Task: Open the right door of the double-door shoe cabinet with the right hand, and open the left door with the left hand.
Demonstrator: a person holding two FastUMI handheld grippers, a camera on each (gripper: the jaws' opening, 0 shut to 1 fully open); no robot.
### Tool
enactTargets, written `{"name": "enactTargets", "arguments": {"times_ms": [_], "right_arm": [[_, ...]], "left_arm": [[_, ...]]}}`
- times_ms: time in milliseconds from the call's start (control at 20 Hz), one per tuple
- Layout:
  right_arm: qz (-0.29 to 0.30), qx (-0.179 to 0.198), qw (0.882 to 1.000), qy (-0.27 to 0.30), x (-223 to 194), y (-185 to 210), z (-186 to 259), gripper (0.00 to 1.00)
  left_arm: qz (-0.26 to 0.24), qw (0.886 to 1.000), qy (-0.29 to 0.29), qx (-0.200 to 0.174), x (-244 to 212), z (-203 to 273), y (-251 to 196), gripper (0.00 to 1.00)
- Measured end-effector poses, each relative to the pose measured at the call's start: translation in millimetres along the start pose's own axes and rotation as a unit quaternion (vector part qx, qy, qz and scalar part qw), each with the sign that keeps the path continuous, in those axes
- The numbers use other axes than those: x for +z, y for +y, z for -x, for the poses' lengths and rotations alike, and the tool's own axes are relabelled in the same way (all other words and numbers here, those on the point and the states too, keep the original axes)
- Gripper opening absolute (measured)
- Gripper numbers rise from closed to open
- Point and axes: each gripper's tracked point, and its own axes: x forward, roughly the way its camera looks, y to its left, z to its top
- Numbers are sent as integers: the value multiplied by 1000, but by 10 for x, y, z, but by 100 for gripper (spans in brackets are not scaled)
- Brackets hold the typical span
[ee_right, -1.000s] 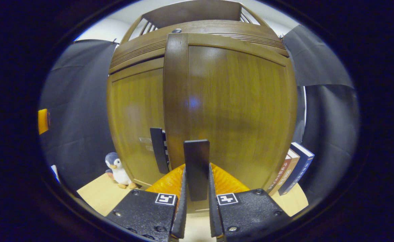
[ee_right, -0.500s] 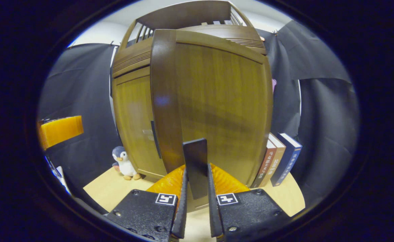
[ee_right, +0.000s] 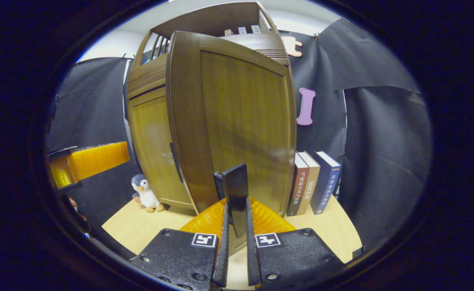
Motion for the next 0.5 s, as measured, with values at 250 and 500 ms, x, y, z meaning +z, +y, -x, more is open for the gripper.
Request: {"name": "enactTargets", "arguments": {"times_ms": [250, 500], "right_arm": [[12, -23, 1000, -3, -24, -211, 150, 15], [13, -46, 999, 9, -28, -473, 295, 10]], "left_arm": [[-6, 1000, -7, -15, 41, -66, -145, 95], [2, 1000, -4, -26, 42, -132, -241, 95]]}}
